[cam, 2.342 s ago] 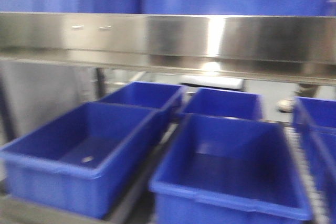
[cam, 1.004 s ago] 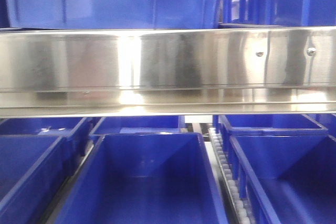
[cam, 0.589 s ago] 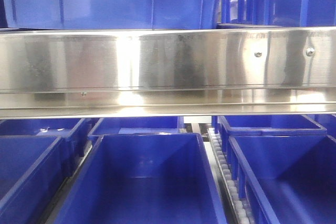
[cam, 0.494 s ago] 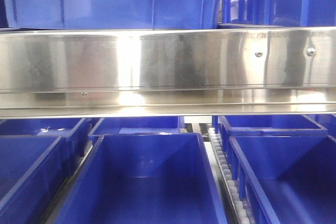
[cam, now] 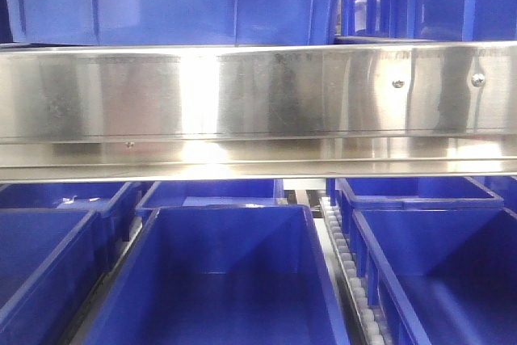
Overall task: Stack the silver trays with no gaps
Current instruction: 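Hold the tray above the shelf with the matte silver tray, then lower the held tray with both grippers onto the matte silver tray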
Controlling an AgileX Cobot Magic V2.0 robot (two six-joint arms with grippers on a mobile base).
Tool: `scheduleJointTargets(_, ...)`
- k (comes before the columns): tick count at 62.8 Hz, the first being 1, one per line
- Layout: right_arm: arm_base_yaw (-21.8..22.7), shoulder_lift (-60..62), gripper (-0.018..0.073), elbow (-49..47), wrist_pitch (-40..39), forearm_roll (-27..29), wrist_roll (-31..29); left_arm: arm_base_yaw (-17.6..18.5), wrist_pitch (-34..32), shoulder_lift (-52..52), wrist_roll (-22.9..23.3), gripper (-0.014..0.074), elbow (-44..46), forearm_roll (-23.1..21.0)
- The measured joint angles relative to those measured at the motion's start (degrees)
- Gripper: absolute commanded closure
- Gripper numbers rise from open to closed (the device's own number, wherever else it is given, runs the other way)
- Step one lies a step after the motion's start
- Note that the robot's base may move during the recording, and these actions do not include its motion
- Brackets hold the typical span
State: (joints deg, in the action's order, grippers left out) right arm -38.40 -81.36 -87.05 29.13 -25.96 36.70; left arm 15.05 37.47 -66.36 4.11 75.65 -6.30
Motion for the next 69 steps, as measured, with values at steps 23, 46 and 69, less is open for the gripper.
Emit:
scheduleJointTargets(23, 0.0, 0.0, 0.0616, 0.0, 0.0, 0.0, 0.0, 0.0, 0.0, 0.0, 0.0, 0.0614, 0.0, 0.0)
scheduleJointTargets(46, 0.0, 0.0, 0.0616, 0.0, 0.0, 0.0, 0.0, 0.0, -2.44, 0.0, 0.0, 0.0614, 0.0, 0.0)
scheduleJointTargets(69, -0.13, -1.55, 0.0616, 0.0, 3.42, 0.62, 0.35, -0.41, -4.57, -1.24, 0.0, 0.0614, 0.0, 2.15)
